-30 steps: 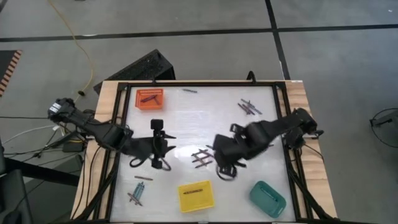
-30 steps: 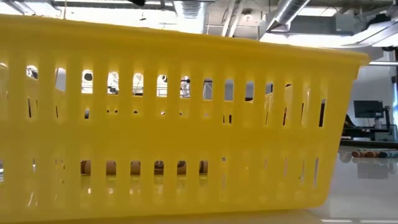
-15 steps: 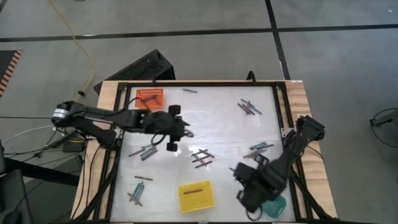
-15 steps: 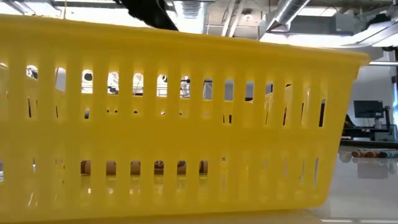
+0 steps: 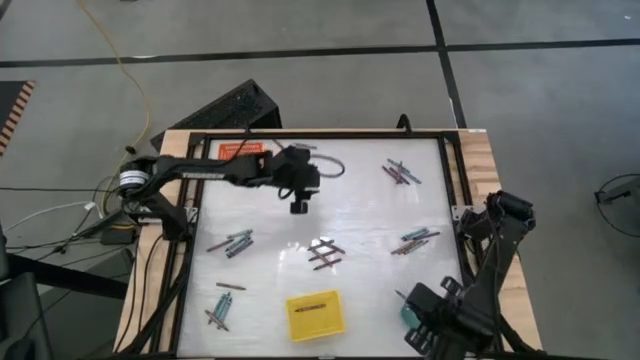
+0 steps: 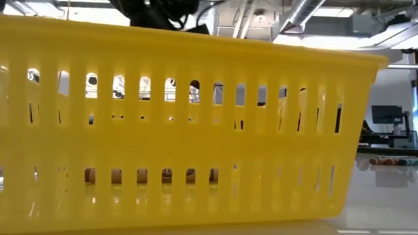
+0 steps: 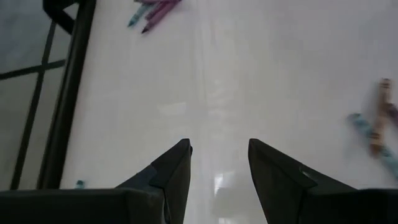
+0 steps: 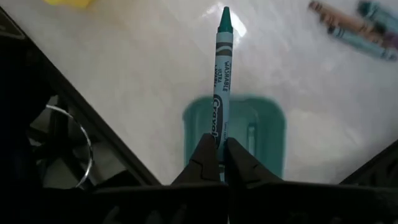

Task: Sort crayons
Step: Put the green crayon into the green bin

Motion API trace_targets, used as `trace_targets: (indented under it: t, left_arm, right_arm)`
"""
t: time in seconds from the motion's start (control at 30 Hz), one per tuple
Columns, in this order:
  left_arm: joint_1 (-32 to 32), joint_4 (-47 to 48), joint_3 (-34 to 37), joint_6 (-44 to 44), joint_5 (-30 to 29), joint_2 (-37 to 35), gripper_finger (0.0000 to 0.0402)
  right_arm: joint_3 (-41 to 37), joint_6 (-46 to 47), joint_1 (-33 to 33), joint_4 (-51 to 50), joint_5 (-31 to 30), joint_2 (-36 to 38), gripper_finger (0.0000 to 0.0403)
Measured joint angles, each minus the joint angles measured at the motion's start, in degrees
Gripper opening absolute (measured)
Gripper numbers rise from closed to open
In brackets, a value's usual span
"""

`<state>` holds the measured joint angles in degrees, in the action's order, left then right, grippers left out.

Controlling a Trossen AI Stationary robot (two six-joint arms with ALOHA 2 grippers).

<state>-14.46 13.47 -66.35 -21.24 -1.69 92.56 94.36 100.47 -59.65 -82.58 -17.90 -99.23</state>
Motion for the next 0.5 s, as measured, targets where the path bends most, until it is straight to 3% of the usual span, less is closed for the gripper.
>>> trace_targets:
  t: [0.37,0.5]
  left_arm:
    - [-10.9,12.4,-13.2,-12.5,3.2,10.2,0.015]
    - [-15.4,17.9,-18.1,-16.5,7.8,14.2,0.015]
  right_arm:
    - [-0.3,6.5,-4.3,3.1,0.5,-5.6,0.0]
    - [-0.4,7.6,-5.2,3.4,1.7,-7.1,0.0]
